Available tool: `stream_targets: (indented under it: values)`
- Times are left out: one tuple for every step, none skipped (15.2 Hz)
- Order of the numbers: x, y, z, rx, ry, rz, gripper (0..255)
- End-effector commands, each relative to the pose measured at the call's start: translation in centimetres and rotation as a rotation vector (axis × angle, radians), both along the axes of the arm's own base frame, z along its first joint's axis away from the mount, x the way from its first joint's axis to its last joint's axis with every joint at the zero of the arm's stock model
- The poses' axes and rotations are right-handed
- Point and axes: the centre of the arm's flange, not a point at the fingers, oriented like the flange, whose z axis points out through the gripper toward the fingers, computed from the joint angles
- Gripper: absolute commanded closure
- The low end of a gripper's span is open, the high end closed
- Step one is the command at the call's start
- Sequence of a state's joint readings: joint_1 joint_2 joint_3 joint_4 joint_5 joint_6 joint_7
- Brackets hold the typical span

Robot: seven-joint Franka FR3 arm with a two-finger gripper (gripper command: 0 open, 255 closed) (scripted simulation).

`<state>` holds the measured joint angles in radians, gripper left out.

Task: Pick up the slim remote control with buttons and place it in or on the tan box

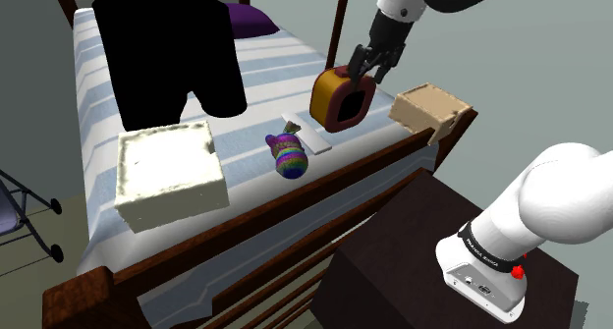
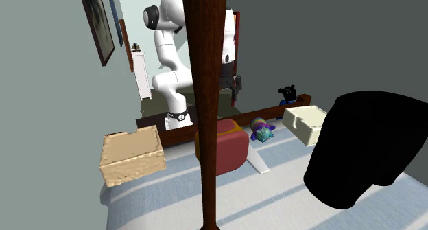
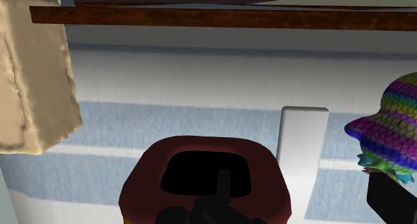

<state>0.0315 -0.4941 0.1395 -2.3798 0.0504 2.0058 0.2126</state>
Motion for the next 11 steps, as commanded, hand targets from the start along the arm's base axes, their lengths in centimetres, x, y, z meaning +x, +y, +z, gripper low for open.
stream_targets:
  values:
    - [1.3,0.5,-2.3,0.0,0.016,-0.007,0]
    - [2.0,1.0,-3.4,0.0,0.024,-0.01,0]
    - [2.7,1.5,-4.5,0.001,0.033,-0.013,0]
    - [3.3,1.9,-5.6,0.001,0.041,-0.016,0]
    - [4.0,2.4,-6.7,0.001,0.049,-0.019,0]
    - [4.6,2.8,-7.8,0.001,0.057,-0.022,0]
    - [5.3,3.3,-9.0,0.001,0.065,-0.025,0]
    - [5.9,3.7,-10.1,0.001,0.074,-0.028,0]
    - [6.5,4.2,-11.2,0.001,0.082,-0.031,0]
    - [7.2,4.6,-12.4,0.001,0.09,-0.034,0]
    - [7.8,5.1,-13.5,0.001,0.098,-0.037,0]
